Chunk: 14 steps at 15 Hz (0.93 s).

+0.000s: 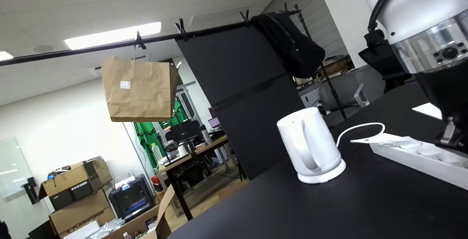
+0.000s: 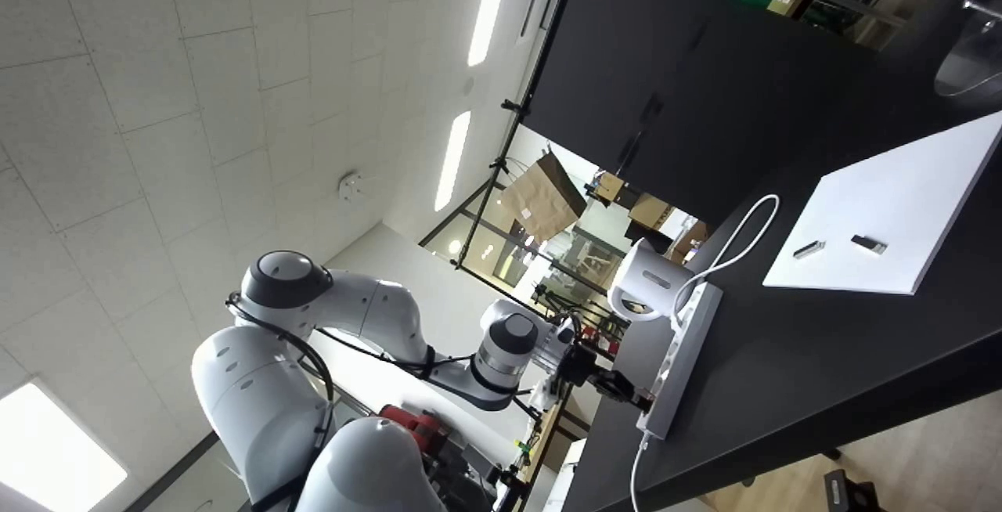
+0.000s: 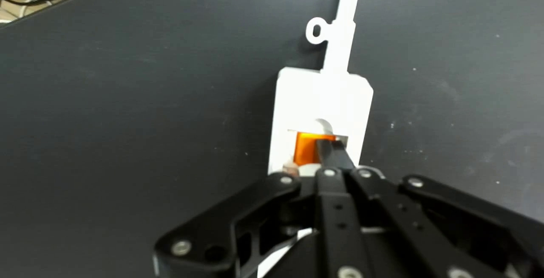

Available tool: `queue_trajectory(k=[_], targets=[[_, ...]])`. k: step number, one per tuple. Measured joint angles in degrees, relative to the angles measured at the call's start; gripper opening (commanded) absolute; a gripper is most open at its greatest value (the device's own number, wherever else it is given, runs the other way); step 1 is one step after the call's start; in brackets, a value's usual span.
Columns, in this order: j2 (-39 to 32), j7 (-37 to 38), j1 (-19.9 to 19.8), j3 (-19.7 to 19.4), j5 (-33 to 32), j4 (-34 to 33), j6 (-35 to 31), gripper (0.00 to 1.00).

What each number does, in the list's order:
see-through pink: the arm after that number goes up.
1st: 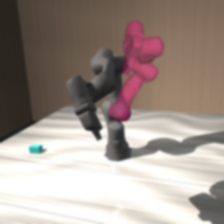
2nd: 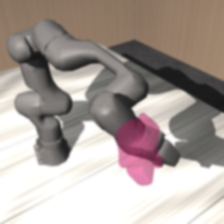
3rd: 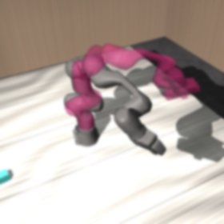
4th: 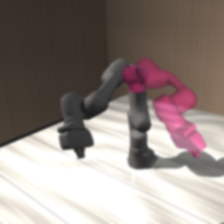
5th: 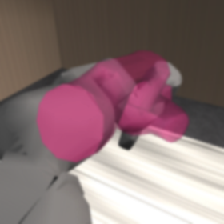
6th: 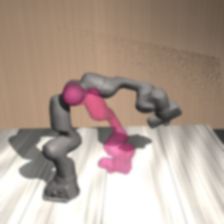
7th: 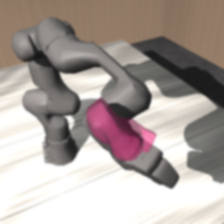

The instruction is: Turn off the extension cable

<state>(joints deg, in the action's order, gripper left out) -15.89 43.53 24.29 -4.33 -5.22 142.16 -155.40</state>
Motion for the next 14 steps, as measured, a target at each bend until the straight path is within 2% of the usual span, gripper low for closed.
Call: queue_trajectory(k=[3, 6, 10, 14], targets=[[-0.56, 3.87, 0.87, 0.14, -7.45, -1.83, 4.78, 0.00], [-0.92, 5.55, 0.86, 0.81, -10.76, -2.69, 6.62, 0.00], [-0.61, 5.91, -0.11, 1.69, -10.98, -2.84, 6.58, 0.00], [3.79, 5.58, -2.73, 4.09, -8.39, -2.84, 6.55, 0.00]])
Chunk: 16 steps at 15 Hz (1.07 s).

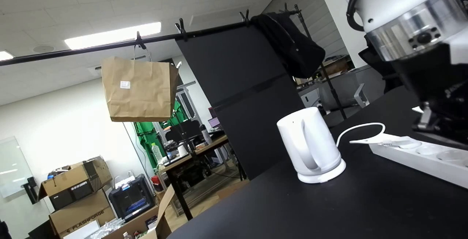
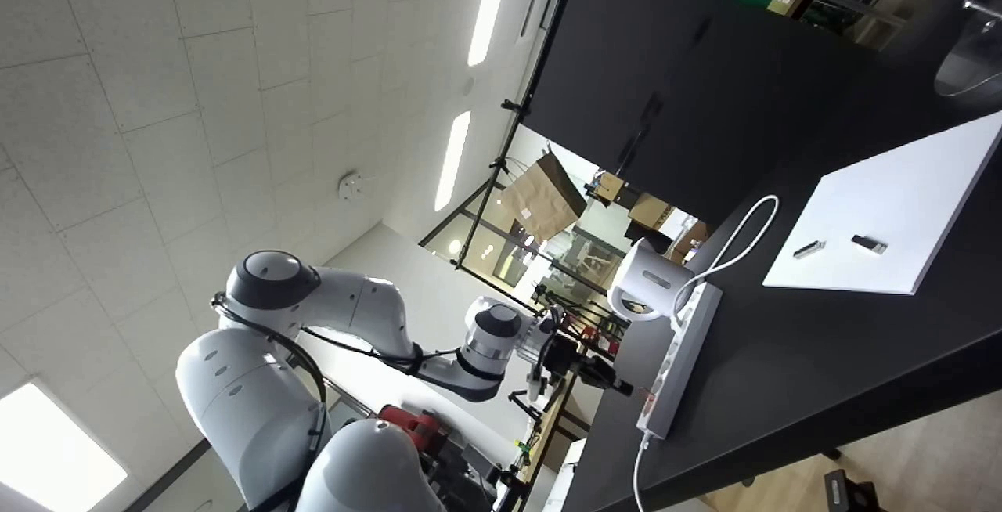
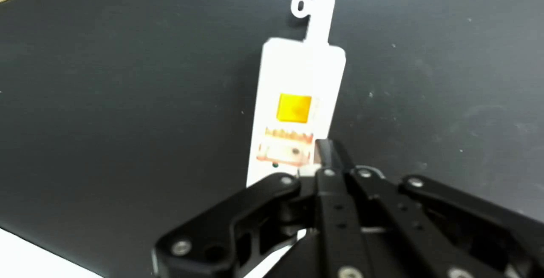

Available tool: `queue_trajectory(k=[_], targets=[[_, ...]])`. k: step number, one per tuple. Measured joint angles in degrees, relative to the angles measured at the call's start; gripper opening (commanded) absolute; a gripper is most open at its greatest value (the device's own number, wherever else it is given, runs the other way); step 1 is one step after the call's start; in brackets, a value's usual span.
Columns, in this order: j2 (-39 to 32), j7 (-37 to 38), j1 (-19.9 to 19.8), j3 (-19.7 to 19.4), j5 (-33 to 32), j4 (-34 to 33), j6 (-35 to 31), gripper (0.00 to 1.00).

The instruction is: Turn off the extension cable

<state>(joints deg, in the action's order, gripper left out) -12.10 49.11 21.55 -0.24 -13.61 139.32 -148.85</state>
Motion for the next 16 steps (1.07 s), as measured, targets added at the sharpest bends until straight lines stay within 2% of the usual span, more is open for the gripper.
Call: queue_trajectory(k=[4, 5, 6, 7, 16], targets=[[7.75, -0.09, -2.82, 2.26, 0.87, 0.46, 0.05, 0.00], [9.52, -0.31, -3.62, 2.91, 1.41, 0.78, 0.06, 0.26], [11.16, -0.49, -4.43, 3.58, 1.92, 1.25, 0.08, 0.26], [12.58, -1.03, -5.21, 4.23, 2.72, 1.75, 0.30, 0.32], [20.35, -9.32, -10.13, 7.62, 11.28, 5.80, 4.27, 0.93]])
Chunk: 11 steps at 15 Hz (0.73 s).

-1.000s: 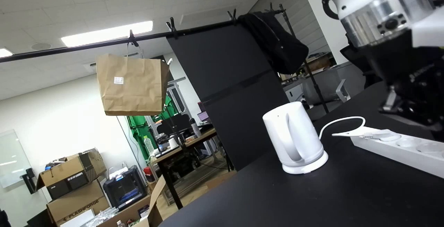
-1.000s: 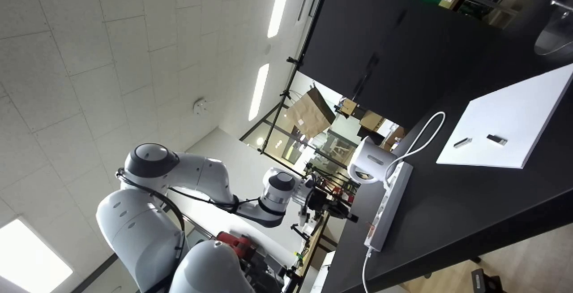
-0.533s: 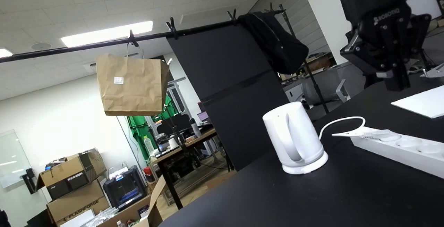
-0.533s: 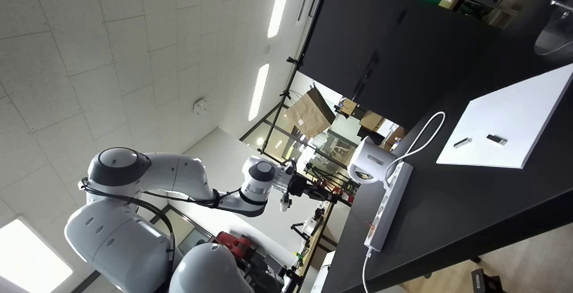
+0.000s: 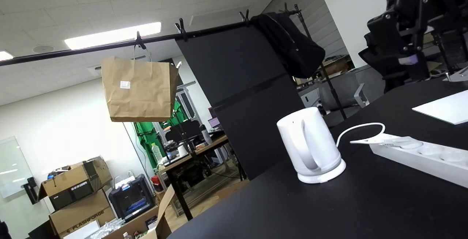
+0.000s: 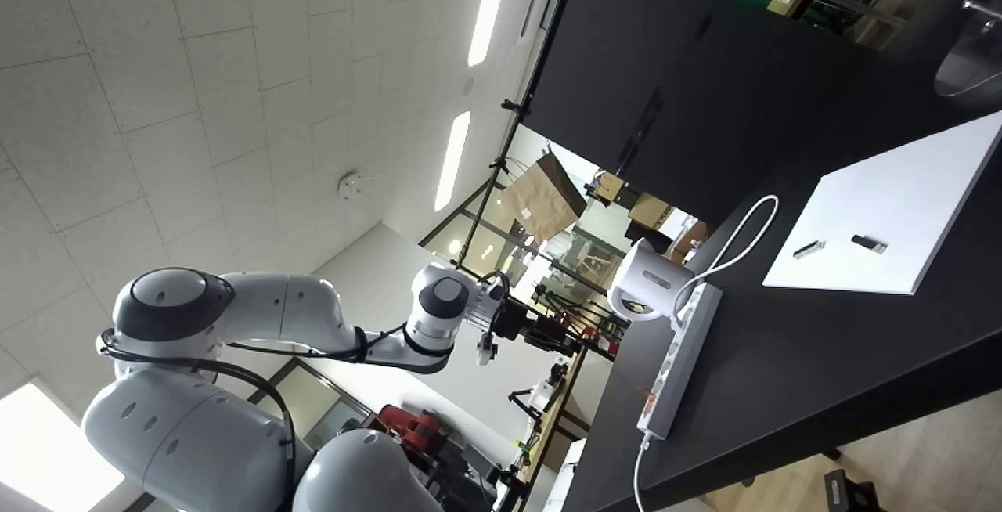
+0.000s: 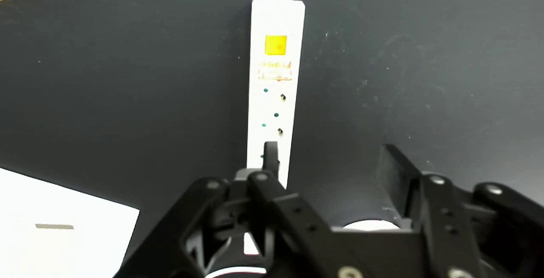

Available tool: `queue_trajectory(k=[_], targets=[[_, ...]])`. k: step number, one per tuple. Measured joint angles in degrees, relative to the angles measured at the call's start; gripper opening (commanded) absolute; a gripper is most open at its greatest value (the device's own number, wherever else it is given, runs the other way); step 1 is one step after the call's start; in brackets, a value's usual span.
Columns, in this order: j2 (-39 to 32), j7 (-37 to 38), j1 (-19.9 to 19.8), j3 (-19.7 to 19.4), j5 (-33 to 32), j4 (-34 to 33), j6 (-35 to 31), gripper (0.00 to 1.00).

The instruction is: Turn off the extension cable

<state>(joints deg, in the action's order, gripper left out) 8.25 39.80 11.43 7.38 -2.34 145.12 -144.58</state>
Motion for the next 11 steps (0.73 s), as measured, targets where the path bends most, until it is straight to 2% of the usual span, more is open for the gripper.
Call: queue_trajectory(k=[2, 11], targets=[[1.25, -1.65, -0.66, 0.31, 1.41, 0.64, 0.82, 1.00], [3.24, -5.14, -1.92, 1.11, 4.13, 2.15, 2.39, 1.00]])
